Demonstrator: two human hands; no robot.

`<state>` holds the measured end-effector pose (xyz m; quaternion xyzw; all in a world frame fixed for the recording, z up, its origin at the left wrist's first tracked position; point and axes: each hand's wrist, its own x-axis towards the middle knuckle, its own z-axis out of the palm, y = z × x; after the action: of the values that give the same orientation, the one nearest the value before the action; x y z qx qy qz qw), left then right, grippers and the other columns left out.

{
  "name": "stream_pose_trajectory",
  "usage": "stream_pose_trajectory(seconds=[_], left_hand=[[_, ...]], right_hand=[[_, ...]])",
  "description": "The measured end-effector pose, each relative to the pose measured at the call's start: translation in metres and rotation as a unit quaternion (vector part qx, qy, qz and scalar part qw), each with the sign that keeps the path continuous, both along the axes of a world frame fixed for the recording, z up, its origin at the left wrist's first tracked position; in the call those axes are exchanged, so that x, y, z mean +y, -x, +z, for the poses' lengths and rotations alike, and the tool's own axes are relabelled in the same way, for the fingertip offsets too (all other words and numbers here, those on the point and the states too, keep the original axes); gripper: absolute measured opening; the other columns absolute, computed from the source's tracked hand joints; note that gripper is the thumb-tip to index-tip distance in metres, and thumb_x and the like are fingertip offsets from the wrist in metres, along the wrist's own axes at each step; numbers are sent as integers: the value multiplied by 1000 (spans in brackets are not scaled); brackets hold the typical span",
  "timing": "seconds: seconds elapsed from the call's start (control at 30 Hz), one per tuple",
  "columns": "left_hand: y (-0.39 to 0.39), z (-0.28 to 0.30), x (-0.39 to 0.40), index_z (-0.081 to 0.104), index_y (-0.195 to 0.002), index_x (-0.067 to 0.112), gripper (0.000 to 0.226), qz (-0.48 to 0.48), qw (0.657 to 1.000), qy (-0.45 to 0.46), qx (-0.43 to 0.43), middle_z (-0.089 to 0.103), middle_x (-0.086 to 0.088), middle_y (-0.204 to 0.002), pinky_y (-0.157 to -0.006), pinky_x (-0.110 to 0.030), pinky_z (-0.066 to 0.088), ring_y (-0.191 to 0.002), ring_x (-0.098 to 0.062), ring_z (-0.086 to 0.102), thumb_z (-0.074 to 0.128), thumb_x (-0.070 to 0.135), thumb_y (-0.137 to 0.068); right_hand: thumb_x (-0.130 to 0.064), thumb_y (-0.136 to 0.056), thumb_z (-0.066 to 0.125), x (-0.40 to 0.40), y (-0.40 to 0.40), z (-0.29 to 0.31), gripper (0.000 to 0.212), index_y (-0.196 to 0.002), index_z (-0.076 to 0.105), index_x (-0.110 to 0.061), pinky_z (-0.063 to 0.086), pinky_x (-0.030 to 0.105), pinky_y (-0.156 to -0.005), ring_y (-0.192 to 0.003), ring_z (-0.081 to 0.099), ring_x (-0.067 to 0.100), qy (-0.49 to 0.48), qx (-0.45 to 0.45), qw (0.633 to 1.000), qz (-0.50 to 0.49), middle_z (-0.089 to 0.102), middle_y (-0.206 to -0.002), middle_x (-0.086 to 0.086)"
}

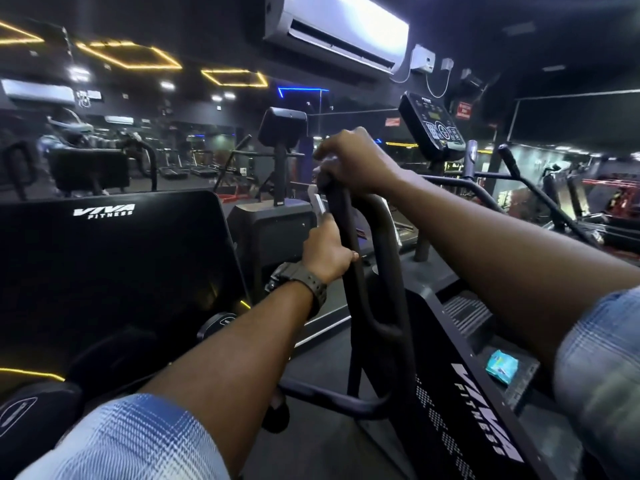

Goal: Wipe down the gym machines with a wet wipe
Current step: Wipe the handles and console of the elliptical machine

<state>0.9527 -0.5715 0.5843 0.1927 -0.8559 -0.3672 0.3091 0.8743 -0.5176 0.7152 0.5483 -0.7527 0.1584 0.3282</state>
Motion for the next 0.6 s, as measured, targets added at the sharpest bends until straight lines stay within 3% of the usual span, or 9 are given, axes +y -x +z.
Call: stream_pose_trajectory(seconds=[0.1,0.17,0.27,0.33,0.4,0.47,0.53,0.6], left_hand=[[-5,-3,0,51,-125,10,61,-11,1000,17,9,69,-11,-116,-92,-41,55,-104,-32,66,86,16,-75],[-11,-6,-5,57,-124,9,49,-34,999,-10,27,70,-4,-114,-86,-32,56,-99,-23,67,80,10,-80],[-11,-13,-18,62,-122,17,49,-64,989,-116,64,72,-7,-113,-88,-47,60,-104,-28,70,70,17,-74],[4,-22,-35,60,-119,24,51,-79,977,-177,93,73,-11,-108,-83,-61,59,-96,-33,72,65,25,-68],[16,-19,-45,53,-120,31,49,-76,965,-216,126,72,-11,-107,-79,-65,58,-92,-34,72,60,26,-71],[7,2,-32,41,-134,39,57,-44,960,-217,170,68,-6,-121,-91,-60,56,-105,-31,69,51,24,-79],[-2,22,-17,32,-150,36,66,9,966,-165,200,59,-5,-137,-105,-51,48,-122,-26,60,43,24,-86],[-10,34,-7,36,-154,24,62,36,970,-92,223,50,-6,-149,-116,-37,35,-135,-22,48,43,22,-92]], right_hand=[[-14,-82,64,-3,-10,-17,21,-94,76,-26,50,36,-82,-98,64,28,-85,109,990,-2,70,-96,4],[-13,-81,64,12,-9,-34,22,-94,76,-26,45,34,-87,-104,62,25,-98,155,983,27,70,-101,3],[-7,-79,69,50,3,-60,28,-102,74,-24,51,30,-77,-109,63,17,-94,129,981,112,70,-113,0],[-10,-83,65,63,13,-73,31,-107,72,-27,57,30,-71,-114,63,14,-75,136,982,112,69,-118,-6],[-17,-86,58,54,17,-80,26,-107,73,-23,57,34,-77,-111,65,18,2,107,989,101,71,-114,-4],[-23,-90,55,39,14,-90,25,-105,74,-16,54,32,-86,-110,65,21,108,45,987,110,73,-107,2],[-16,-92,56,26,13,-114,27,-115,70,-10,49,33,-98,-121,59,22,150,15,984,100,69,-120,6],[-3,-90,62,26,7,-152,38,-127,62,-5,40,34,-111,-138,44,23,125,-1,989,83,58,-138,9]])
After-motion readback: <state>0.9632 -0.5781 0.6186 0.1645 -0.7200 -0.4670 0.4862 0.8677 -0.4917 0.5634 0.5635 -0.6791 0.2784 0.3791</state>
